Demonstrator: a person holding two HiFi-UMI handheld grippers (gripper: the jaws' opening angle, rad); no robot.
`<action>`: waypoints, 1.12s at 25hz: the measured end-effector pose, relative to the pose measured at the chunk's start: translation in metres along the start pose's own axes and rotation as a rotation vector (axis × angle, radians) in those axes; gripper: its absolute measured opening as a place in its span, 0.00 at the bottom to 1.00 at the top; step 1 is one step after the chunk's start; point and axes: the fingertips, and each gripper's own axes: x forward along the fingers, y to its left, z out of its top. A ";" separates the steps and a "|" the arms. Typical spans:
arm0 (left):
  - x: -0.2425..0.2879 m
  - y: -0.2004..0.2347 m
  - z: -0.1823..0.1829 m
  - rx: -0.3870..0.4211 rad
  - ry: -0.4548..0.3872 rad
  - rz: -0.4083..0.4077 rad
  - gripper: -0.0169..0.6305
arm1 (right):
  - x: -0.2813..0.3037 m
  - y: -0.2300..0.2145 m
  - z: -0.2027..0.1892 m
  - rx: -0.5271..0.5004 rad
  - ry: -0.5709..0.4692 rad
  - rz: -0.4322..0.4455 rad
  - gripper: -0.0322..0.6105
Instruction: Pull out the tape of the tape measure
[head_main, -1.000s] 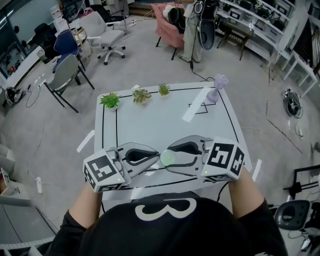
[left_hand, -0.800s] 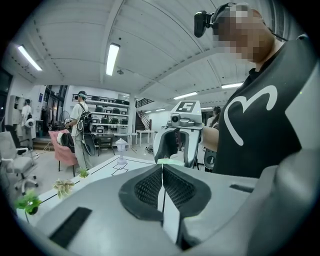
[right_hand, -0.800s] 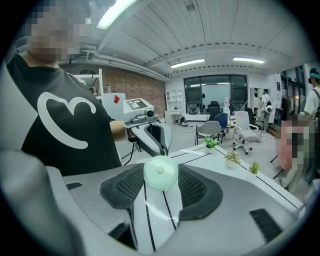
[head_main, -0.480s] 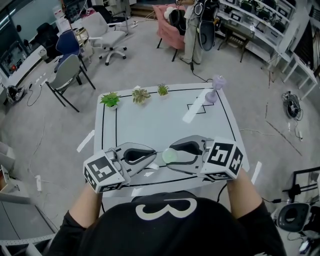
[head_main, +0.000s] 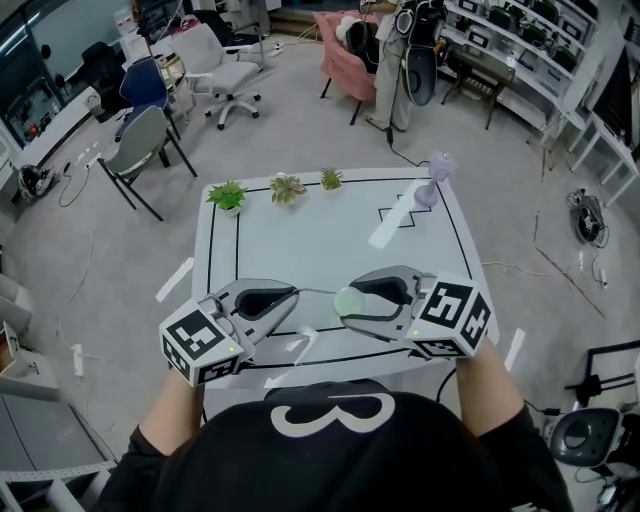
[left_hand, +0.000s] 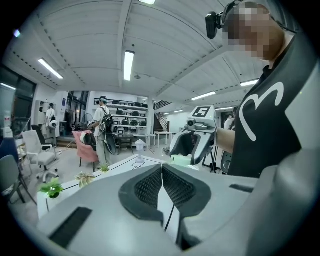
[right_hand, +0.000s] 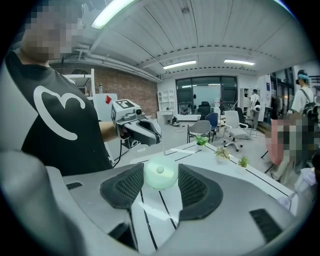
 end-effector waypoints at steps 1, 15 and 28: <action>-0.001 0.002 -0.001 -0.004 0.002 0.016 0.05 | -0.001 -0.002 -0.001 0.004 0.002 -0.014 0.39; -0.009 0.029 0.000 -0.038 -0.001 0.210 0.05 | -0.021 -0.018 -0.019 0.036 0.024 -0.127 0.39; -0.022 0.037 -0.002 -0.024 0.011 0.287 0.04 | -0.029 -0.025 -0.019 0.033 0.019 -0.169 0.39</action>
